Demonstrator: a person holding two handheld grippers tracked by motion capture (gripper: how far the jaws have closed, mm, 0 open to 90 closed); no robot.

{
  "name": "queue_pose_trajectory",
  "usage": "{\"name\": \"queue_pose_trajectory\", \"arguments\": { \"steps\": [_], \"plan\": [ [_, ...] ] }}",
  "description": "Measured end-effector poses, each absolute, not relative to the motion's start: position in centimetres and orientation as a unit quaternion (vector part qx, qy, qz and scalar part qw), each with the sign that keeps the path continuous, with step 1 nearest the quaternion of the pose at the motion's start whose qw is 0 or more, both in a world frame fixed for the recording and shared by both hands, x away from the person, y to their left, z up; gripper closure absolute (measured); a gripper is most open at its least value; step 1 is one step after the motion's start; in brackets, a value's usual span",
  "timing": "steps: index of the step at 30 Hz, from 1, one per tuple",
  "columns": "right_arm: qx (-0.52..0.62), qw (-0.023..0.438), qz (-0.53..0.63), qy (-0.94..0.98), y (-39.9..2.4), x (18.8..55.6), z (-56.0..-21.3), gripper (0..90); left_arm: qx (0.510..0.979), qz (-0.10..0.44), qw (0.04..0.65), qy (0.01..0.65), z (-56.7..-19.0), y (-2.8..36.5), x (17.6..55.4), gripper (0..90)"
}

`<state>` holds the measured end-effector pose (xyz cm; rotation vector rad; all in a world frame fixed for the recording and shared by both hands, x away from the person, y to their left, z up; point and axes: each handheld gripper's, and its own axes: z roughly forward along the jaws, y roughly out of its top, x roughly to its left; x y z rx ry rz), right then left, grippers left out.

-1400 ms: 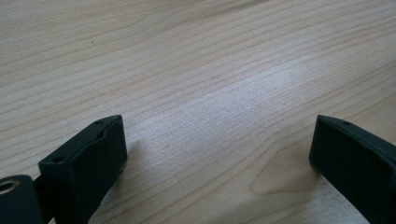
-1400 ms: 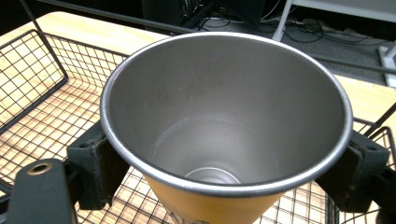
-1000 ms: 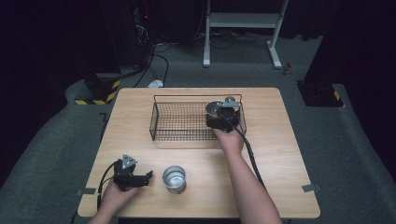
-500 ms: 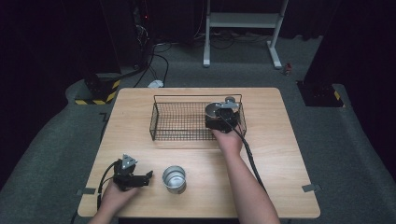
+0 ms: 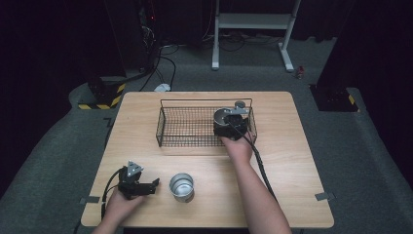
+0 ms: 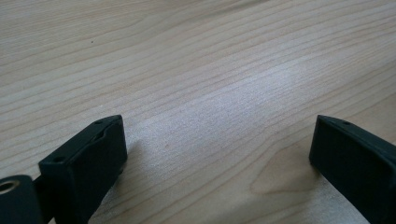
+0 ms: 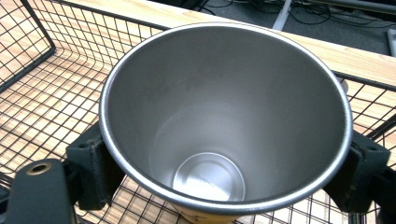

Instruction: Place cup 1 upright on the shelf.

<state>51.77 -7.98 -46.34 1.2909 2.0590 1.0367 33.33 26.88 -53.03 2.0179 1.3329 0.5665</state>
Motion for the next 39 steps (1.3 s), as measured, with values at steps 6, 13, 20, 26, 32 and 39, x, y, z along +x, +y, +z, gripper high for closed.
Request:
{"name": "queue_pose_trajectory", "arguments": {
  "steps": [6, 13, 20, 26, 32, 39],
  "plan": [
    [0.472, 0.248, 0.377, 0.757, -8.0, 51.7, -46.4, 13.8, 0.769, 0.216, 0.323, 0.508, -53.0, 26.9, 33.3, 4.3],
    [0.473, 0.255, 0.364, 0.761, -7.7, 51.4, -46.5, 10.0, 0.769, 0.216, 0.323, 0.508, -53.0, 26.9, 33.3, 4.3],
    [0.47, 0.257, 0.369, 0.759, -8.0, 50.8, -46.2, 9.9, 0.769, 0.216, 0.323, 0.508, -53.0, 26.9, 33.3, 4.3],
    [0.47, 0.257, 0.375, 0.757, -8.4, 50.2, -46.1, 9.9, 0.769, 0.216, 0.323, 0.508, -53.0, 26.9, 33.3, 4.3],
    [0.464, 0.254, 0.385, 0.756, -8.7, 49.5, -45.6, 9.9, 0.769, 0.216, 0.323, 0.508, -53.0, 26.9, 33.3, 4.3],
    [0.462, 0.253, 0.395, 0.753, -9.0, 48.4, -45.1, 9.9, 0.769, 0.216, 0.323, 0.508, -53.0, 26.9, 33.3, 4.3]
  ]
}}
